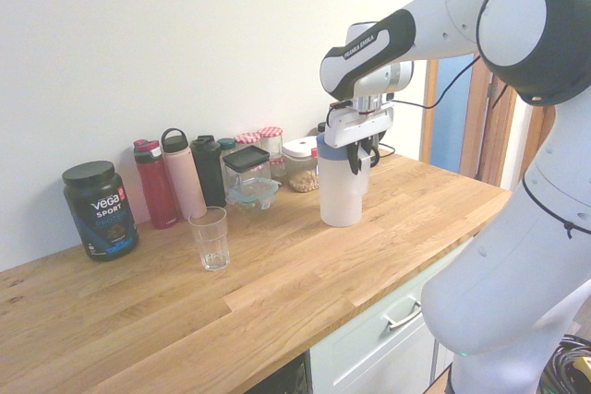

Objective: Pour me some water

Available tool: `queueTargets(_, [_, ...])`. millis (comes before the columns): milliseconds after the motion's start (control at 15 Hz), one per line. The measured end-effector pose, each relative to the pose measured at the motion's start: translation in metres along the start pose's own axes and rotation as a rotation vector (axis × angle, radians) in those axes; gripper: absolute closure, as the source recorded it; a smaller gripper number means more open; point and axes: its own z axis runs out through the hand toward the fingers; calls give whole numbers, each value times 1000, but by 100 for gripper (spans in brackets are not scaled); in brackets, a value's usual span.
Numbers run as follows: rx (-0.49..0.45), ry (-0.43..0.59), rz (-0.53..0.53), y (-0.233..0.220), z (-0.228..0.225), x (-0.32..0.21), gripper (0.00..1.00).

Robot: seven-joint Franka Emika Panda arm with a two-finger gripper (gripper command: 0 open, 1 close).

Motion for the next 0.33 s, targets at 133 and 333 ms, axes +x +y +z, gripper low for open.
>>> queueTargets(133, [-18,-9,-6,3,-5,-5,0])
queueTargets(333, [-47,0,-29,11,-31,-25,0])
